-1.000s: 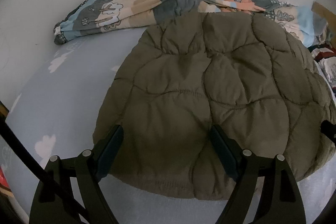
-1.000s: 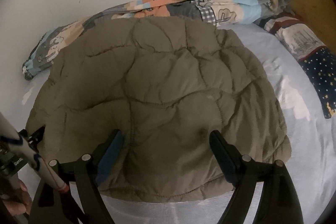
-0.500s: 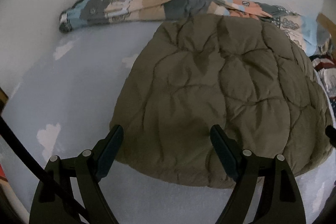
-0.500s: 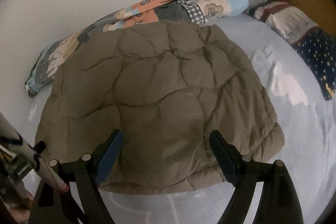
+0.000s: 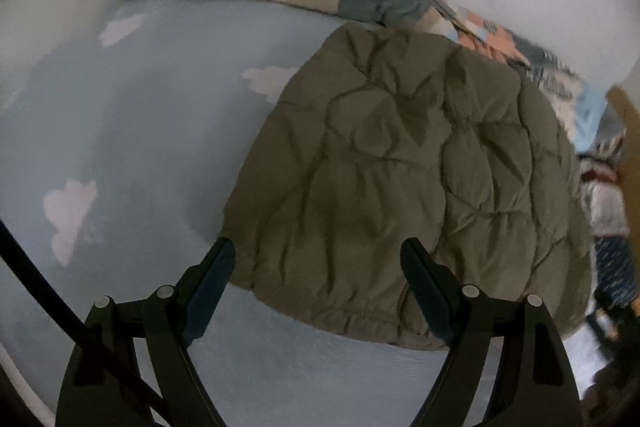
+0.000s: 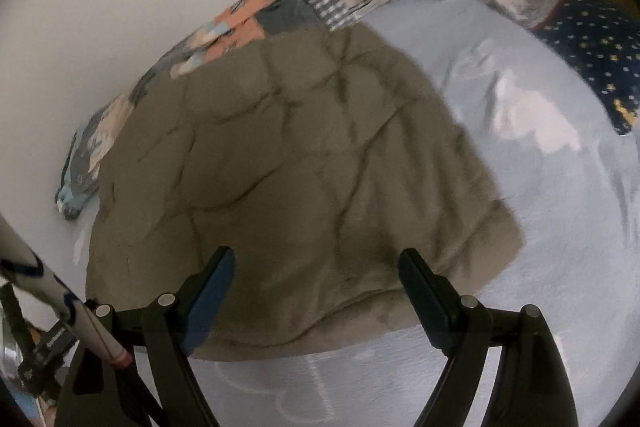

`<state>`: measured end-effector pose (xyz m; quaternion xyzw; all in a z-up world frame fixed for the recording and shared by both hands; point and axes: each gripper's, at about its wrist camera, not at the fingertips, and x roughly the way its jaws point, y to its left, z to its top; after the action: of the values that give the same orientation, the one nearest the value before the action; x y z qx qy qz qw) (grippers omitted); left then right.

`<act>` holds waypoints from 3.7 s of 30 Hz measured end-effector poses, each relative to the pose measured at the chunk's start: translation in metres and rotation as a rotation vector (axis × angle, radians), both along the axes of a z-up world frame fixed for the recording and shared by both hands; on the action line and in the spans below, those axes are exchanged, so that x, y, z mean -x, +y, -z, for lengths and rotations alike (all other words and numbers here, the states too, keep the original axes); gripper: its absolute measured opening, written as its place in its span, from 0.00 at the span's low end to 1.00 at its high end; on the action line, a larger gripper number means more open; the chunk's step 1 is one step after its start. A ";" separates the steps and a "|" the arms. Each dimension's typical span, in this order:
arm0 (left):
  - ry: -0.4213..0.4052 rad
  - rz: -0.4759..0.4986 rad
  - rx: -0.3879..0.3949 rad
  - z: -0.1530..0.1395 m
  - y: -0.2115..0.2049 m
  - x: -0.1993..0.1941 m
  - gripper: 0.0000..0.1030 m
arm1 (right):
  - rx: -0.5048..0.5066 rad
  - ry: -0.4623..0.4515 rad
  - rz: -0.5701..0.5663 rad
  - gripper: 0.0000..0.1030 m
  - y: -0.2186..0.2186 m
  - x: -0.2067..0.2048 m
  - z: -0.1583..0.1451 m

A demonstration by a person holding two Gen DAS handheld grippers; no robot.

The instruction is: Fold large clothes

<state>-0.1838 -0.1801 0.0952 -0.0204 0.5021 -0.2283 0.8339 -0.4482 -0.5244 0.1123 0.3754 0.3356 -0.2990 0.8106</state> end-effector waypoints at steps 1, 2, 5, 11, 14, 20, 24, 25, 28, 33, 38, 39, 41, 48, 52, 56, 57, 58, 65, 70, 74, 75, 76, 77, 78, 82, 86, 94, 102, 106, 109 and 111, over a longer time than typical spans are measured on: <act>0.025 -0.011 0.020 0.001 0.005 -0.002 0.81 | -0.006 -0.003 0.014 0.85 -0.003 0.005 0.000; 0.048 -0.023 0.039 0.002 0.011 -0.005 0.81 | -0.020 -0.010 0.030 0.85 -0.006 0.012 0.000; 0.132 -0.060 0.111 0.009 0.030 -0.014 0.81 | -0.073 -0.032 0.075 0.85 -0.014 0.030 0.005; 0.241 -0.139 0.228 0.019 0.065 -0.026 0.81 | -0.103 -0.045 0.110 0.85 -0.022 0.050 0.005; 0.262 -0.162 0.268 0.021 0.074 -0.029 0.81 | -0.124 -0.053 0.132 0.85 -0.026 0.060 0.006; 0.323 -0.166 0.330 0.031 0.076 -0.032 0.81 | -0.212 -0.090 0.197 0.85 -0.035 0.079 0.016; 0.371 -0.174 0.378 0.041 0.073 -0.033 0.81 | -0.260 -0.115 0.250 0.85 -0.044 0.094 0.024; 0.381 -0.177 0.387 0.044 0.072 -0.033 0.81 | -0.271 -0.122 0.266 0.85 -0.047 0.099 0.026; 0.398 -0.179 0.394 0.050 0.065 -0.034 0.81 | -0.317 -0.162 0.311 0.85 -0.055 0.113 0.034; 0.386 -0.191 0.403 0.056 0.060 -0.035 0.81 | -0.395 -0.216 0.370 0.85 -0.064 0.127 0.051; 0.382 -0.206 0.413 0.066 0.056 -0.037 0.81 | -0.457 -0.280 0.385 0.85 -0.067 0.124 0.067; 0.384 -0.211 0.421 0.069 0.055 -0.038 0.81 | -0.470 -0.290 0.384 0.85 -0.067 0.120 0.070; 0.386 -0.218 0.436 0.074 0.053 -0.039 0.81 | -0.480 -0.295 0.386 0.85 -0.065 0.114 0.075; 0.400 -0.228 0.491 0.089 0.043 -0.046 0.81 | -0.471 -0.301 0.420 0.85 -0.066 0.092 0.095; 0.371 -0.219 0.476 0.087 0.033 -0.050 0.81 | -0.461 -0.334 0.443 0.86 -0.069 0.081 0.102; 0.252 -0.153 0.343 0.065 0.016 -0.048 0.68 | -0.428 -0.315 0.437 0.59 -0.071 0.072 0.100; 0.186 -0.111 0.274 0.053 0.007 -0.045 0.62 | -0.402 -0.302 0.419 0.55 -0.071 0.069 0.094; 0.126 -0.079 0.215 0.045 -0.001 -0.042 0.56 | -0.348 -0.263 0.387 0.47 -0.070 0.063 0.085; -0.118 0.041 -0.012 0.015 -0.028 -0.018 0.50 | 0.064 0.014 0.188 0.35 -0.040 0.023 0.025; -0.183 0.071 -0.028 0.002 -0.025 -0.007 0.48 | 0.267 0.106 0.091 0.34 -0.018 0.011 -0.001; -0.225 0.078 0.005 -0.018 -0.020 0.001 0.46 | 0.382 0.121 0.051 0.32 -0.007 0.008 -0.021; -0.232 0.079 0.017 -0.024 -0.018 0.004 0.45 | 0.408 0.121 0.047 0.32 -0.005 0.005 -0.027; -0.239 0.079 0.027 -0.029 -0.016 0.006 0.45 | 0.439 0.119 0.042 0.32 -0.001 0.006 -0.035; -0.247 0.081 0.037 -0.035 -0.014 0.008 0.45 | 0.457 0.114 0.040 0.32 0.002 0.006 -0.042; -0.255 0.084 0.043 -0.040 -0.013 0.011 0.45 | 0.465 0.105 0.040 0.32 0.004 0.007 -0.048; -0.281 0.098 0.064 -0.059 0.000 0.025 0.45 | 0.491 0.079 0.032 0.32 0.014 0.016 -0.068; -0.284 0.112 0.082 -0.070 0.020 0.047 0.45 | 0.483 0.049 0.011 0.32 0.028 0.036 -0.085; -0.249 0.121 0.065 -0.060 0.065 0.101 0.45 | 0.414 0.004 0.003 0.32 0.070 0.095 -0.090; 0.057 0.047 0.058 0.000 0.093 0.096 0.65 | 0.132 0.024 0.056 0.35 0.073 0.140 -0.031; 0.284 -0.102 0.191 0.030 0.134 0.083 0.72 | -0.157 -0.005 0.131 0.54 0.051 0.162 0.016; 0.312 -0.199 0.290 0.031 0.164 0.086 0.71 | -0.322 -0.079 0.202 0.69 0.042 0.189 0.034; 0.222 -0.243 0.256 0.017 0.171 0.093 0.72 | -0.349 -0.108 0.250 0.73 0.041 0.208 0.034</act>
<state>-0.2767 -0.0090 0.0781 -0.2115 0.5515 -0.1843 0.7856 -0.6562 -0.4834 0.0781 0.5641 0.2890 -0.3139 0.7069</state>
